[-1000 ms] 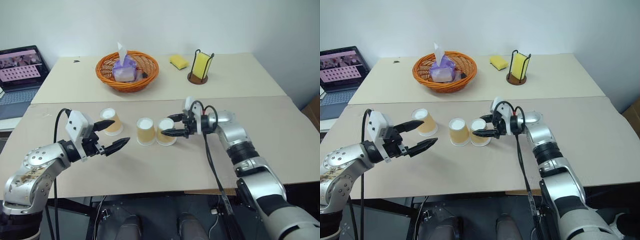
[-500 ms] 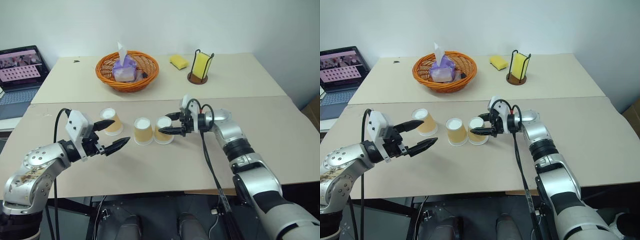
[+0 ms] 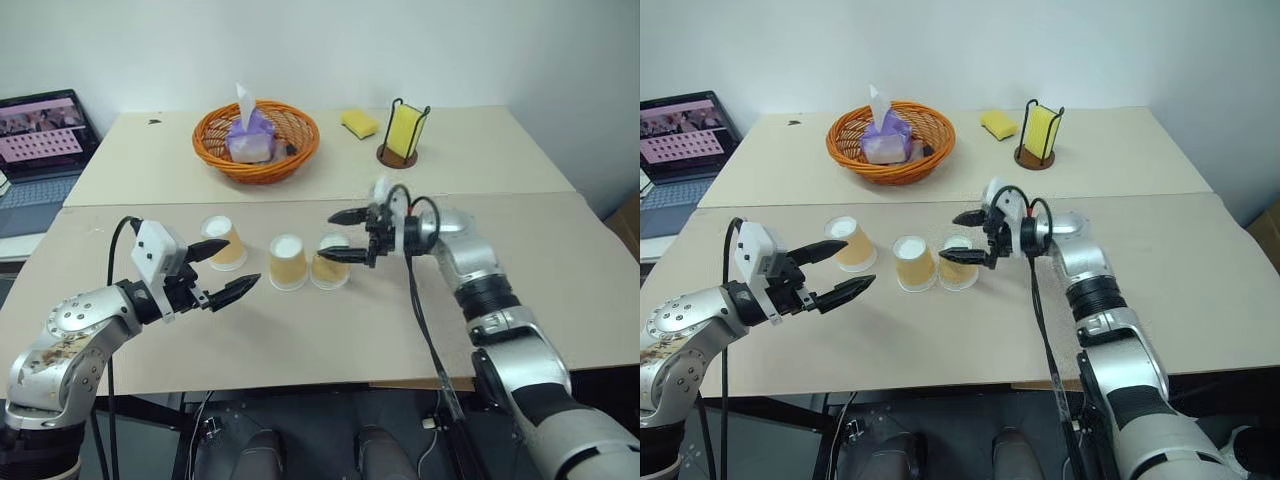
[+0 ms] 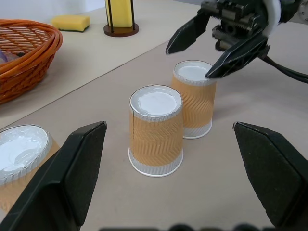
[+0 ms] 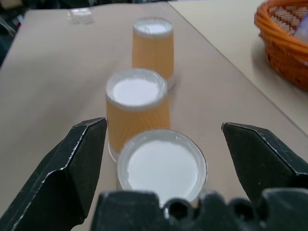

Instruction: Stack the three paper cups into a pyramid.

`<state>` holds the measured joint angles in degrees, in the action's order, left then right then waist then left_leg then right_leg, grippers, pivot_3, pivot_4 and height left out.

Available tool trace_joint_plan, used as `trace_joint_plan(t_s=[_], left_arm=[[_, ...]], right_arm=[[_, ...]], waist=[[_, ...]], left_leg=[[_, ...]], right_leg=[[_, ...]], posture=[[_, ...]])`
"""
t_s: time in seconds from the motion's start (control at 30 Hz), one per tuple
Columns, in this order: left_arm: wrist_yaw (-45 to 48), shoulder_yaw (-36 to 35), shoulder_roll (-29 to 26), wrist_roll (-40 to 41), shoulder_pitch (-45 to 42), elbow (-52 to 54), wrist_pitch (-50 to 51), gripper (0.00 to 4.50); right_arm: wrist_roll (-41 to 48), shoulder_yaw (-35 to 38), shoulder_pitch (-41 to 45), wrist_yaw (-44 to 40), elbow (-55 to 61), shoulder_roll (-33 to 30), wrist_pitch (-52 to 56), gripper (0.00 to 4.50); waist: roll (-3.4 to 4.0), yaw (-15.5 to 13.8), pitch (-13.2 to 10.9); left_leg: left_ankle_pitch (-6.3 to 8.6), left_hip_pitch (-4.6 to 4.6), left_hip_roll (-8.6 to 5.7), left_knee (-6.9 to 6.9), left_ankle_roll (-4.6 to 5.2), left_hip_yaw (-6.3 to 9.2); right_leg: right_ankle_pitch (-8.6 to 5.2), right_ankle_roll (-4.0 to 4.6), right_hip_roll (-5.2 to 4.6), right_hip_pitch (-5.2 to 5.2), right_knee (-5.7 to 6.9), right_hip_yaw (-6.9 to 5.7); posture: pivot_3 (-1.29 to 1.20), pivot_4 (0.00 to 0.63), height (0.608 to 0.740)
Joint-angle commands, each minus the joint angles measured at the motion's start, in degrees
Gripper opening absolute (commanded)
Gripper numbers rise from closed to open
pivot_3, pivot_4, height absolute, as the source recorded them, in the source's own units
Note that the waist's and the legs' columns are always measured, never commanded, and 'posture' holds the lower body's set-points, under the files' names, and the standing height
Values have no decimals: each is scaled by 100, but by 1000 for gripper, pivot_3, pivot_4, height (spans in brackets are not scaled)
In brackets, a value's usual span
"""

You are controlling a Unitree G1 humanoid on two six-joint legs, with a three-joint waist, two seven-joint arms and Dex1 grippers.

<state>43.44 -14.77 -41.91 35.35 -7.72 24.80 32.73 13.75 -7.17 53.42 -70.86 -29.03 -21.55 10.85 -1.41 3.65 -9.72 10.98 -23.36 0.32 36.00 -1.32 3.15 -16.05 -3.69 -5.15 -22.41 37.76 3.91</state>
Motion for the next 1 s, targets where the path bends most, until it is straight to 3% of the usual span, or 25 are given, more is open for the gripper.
trace_joint_plan(t_s=[0.03, 0.17, 0.37, 0.47, 1.0], left_arm=[[-33, -121, -19, 20, 28, 172, -83, 4500], [-826, -166, 443, -408, 232, 247, -324, 4500], [-2708, -321, 1937, -1484, 703, 172, -1193, 4500], [-2902, -181, 2281, -1845, 716, -312, -1647, 4500], [-1556, 181, 1770, -1918, -1185, -3367, -2632, 4500]], right_arm=[[552, 285, -136, -90, 1145, -185, 622, 4434], [1078, 689, -361, 92, 2032, -506, 1335, 4434], [1146, 1072, -970, 293, 2458, -1224, 1555, 4434], [1183, 1204, -1139, 443, 2515, -1400, 1611, 4434], [1484, 1487, -1508, 1024, 3168, -1584, 1914, 4434]], waist=[[0, 1, 0], [0, -10, 0], [-7, -141, 0], [-7, -159, 0], [-8, -157, -1]], left_leg=[[0, 1, 0, 0, 0, 0], [0, 3, 1, 0, 0, 0], [2, -2, -9, 6, -2, 0], [2, -2, -11, 7, -2, -1], [1, -9, -15, 10, -2, 3]], right_leg=[[0, 0, 0, 0, 0, 0], [0, 0, 0, 1, 2, 0], [0, 0, -13, 7, -10, -1], [1, 0, -13, 7, -10, 0], [2, -1, -12, 9, -13, -8]], posture=[[0, 150, 740], [0, 150, 740], [0, 150, 740], [0, 150, 740], [0, 150, 740]])
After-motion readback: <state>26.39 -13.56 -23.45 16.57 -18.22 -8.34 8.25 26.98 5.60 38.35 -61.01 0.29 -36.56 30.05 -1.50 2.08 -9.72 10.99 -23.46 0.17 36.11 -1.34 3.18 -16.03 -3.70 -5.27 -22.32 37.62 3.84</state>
